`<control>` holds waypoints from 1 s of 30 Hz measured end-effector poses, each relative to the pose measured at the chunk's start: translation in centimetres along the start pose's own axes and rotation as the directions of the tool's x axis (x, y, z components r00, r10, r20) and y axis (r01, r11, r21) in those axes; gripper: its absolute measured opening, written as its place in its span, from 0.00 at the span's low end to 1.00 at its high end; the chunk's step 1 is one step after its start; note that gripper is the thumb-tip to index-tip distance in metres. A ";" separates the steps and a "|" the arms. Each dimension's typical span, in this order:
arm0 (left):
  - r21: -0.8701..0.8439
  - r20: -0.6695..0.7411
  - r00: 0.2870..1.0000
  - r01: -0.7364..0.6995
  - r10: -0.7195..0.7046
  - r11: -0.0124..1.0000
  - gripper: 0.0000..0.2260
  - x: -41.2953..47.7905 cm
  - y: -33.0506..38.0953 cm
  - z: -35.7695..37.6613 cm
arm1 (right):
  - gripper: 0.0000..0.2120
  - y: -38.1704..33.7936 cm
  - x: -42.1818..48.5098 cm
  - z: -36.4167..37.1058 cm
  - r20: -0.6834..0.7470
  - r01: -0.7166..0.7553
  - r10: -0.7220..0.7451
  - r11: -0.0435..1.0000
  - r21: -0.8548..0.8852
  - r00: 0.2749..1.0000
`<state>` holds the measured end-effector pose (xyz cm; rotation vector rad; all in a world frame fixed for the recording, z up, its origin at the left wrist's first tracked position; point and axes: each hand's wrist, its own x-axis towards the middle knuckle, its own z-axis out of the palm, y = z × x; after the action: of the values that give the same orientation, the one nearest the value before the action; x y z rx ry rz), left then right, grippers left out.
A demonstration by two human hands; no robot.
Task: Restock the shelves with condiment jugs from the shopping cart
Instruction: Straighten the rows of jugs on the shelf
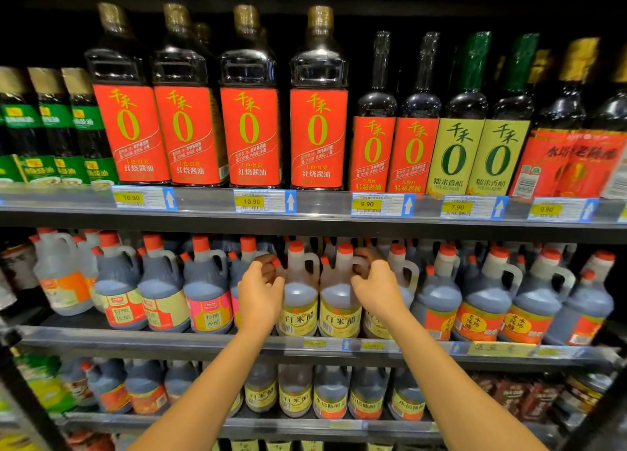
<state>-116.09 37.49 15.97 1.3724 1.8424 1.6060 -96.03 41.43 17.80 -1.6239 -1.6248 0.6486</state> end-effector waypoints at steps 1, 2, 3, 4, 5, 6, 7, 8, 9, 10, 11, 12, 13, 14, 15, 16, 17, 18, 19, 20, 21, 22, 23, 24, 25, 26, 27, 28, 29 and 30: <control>-0.024 0.000 1.000 -0.005 0.005 1.000 0.09 -0.5 -0.2 0.0 | 0.08 0.1 -0.5 0.0 -0.001 0.012 -0.012 1.000 -0.013 1.000; -0.035 0.007 1.000 -0.011 0.012 0.999 0.13 -0.9 -0.6 0.2 | 0.13 0.2 -1.0 0.1 -0.001 0.023 -0.023 0.999 -0.028 1.000; -0.024 0.013 1.000 -0.019 0.019 1.000 0.20 -1.2 -1.1 0.4 | 0.16 0.3 -1.6 0.2 -0.010 0.042 -0.042 0.998 -0.039 0.999; 0.019 0.021 1.000 -0.022 0.021 1.000 0.28 -1.5 -1.7 0.6 | 0.18 0.4 -2.1 0.3 -0.020 0.058 -0.059 0.997 -0.042 0.998; 0.079 0.025 0.999 -0.021 0.019 0.997 0.33 -1.8 -2.1 0.8 | 0.19 0.5 -2.6 0.5 -0.033 0.077 -0.078 0.996 -0.047 0.996; 0.139 0.028 0.999 -0.018 0.014 0.990 0.36 -2.0 -2.3 1.0 | 0.22 0.6 -2.9 0.8 -0.043 0.084 -0.086 0.995 -0.050 0.995; 0.184 0.028 0.999 -0.025 0.020 0.983 0.37 -2.2 -2.3 1.1 | 0.24 0.8 -3.1 1.1 -0.052 0.092 -0.094 0.994 -0.054 0.994; 0.215 0.020 0.999 -0.044 0.041 0.976 0.36 -2.3 -2.4 1.3 | 0.26 0.9 -3.3 1.3 -0.057 0.099 -0.103 0.993 -0.066 0.993; 0.232 0.012 0.998 -0.060 0.059 0.971 0.36 -2.4 -2.3 1.4 | 0.28 0.9 -3.5 1.5 -0.068 0.112 -0.117 0.991 -0.079 0.991; 0.237 0.004 0.997 -0.070 0.071 0.969 0.35 -2.5 -2.2 1.4 | 0.29 1.0 -3.6 1.6 -0.075 0.121 -0.128 0.988 -0.092 0.989; 0.244 -0.003 0.997 -0.073 0.076 0.967 0.34 -2.6 -2.2 1.4 | 0.29 1.1 -3.6 1.7 -0.080 0.129 -0.138 0.986 -0.102 0.987; 0.255 -0.005 0.997 -0.075 0.079 0.964 0.33 -2.6 -2.2 1.4 | 0.29 1.1 -3.6 1.7 -0.081 0.134 -0.143 0.985 -0.109 0.986; 0.265 -0.005 0.997 -0.077 0.081 0.961 0.33 -2.5 -2.3 1.5 | 0.28 1.0 -3.6 1.7 -0.079 0.137 -0.146 0.984 -0.110 0.986; 0.273 0.001 0.997 -0.078 0.081 0.959 0.33 -2.4 -2.5 1.5 | 0.27 1.0 -3.5 1.7 -0.076 0.136 -0.145 0.985 -0.108 0.986; 0.277 0.008 0.996 -0.082 0.083 0.957 0.33 -2.4 -2.6 1.5 | 0.27 1.0 -3.5 1.7 -0.077 0.138 -0.146 0.985 -0.109 0.986; 0.281 0.014 0.996 -0.087 0.087 0.956 0.33 -2.4 -2.7 1.4 | 0.26 1.0 -3.5 1.6 -0.077 0.137 -0.147 0.984 -0.114 0.986; 0.287 0.019 0.996 -0.092 0.090 0.953 0.33 -2.4 -2.8 1.4 | 0.26 1.0 -3.5 1.6 -0.076 0.136 -0.145 0.983 -0.121 0.986; 0.292 0.019 0.995 -0.095 0.094 0.952 0.32 -2.3 -2.9 1.3 | 0.26 1.1 -3.5 1.5 -0.070 0.133 -0.142 0.983 -0.123 0.987; 0.297 0.018 0.995 -0.096 0.094 0.950 0.32 -2.3 -2.8 1.2 | 0.25 1.1 -3.5 1.5 -0.068 0.131 -0.140 0.984 -0.122 0.988; 0.300 0.017 0.995 -0.098 0.098 0.949 0.32 -2.4 -2.7 1.1 | 0.25 1.2 -3.5 1.6 -0.066 0.130 -0.138 0.984 -0.119 0.988; 0.301 0.016 0.995 -0.102 0.102 0.948 0.33 -2.4 -2.6 1.0 | 0.25 1.3 -3.5 1.6 -0.065 0.130 -0.138 0.985 -0.116 0.988; 0.301 0.016 0.994 -0.108 0.108 0.948 0.33 -2.5 -2.5 0.9 | 0.24 1.4 -3.5 1.6 -0.063 0.135 -0.143 0.984 -0.116 0.988; 0.299 0.016 0.994 -0.112 0.113 0.948 0.33 -2.6 -2.5 0.9 | 0.24 1.4 -3.6 1.5 -0.062 0.145 -0.153 0.982 -0.118 0.986; 0.297 0.021 0.993 -0.118 0.117 0.948 0.33 -2.7 -2.5 0.8 | 0.24 1.4 -3.6 1.5 -0.058 0.151 -0.159 0.981 -0.125 0.986; 0.296 0.028 0.992 -0.125 0.122 0.947 0.31 -2.8 -2.4 0.8 | 0.23 1.5 -3.5 1.4 -0.053 0.154 -0.162 0.978 -0.138 0.985; 0.296 0.038 0.991 -0.133 0.127 0.946 0.29 -2.8 -2.3 0.7 | 0.22 1.6 -3.5 1.2 -0.049 0.159 -0.168 0.974 -0.160 0.985; 0.300 0.052 0.989 -0.147 0.137 0.943 0.27 -2.9 -2.3 0.5 | 0.20 1.7 -3.5 1.0 -0.049 0.172 -0.184 0.967 -0.186 0.982; 0.311 0.070 0.986 -0.167 0.153 0.936 0.24 -2.9 -2.2 0.4 | 0.18 1.9 -3.6 0.8 -0.050 0.190 -0.205 0.958 -0.215 0.977; 0.326 0.090 0.980 -0.195 0.175 0.925 0.22 -3.0 -2.2 0.2 | 0.15 2.1 -3.7 0.5 -0.048 0.216 -0.234 0.946 -0.243 0.971; 0.345 0.114 0.974 -0.226 0.198 0.911 0.19 -3.0 -2.3 0.0 | 0.13 2.3 -4.0 0.1 -0.047 0.249 -0.272 0.928 -0.279 0.961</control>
<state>-115.70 35.25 12.92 1.8179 2.0708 1.3307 -95.00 37.69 15.31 -1.5583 -1.8876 0.2239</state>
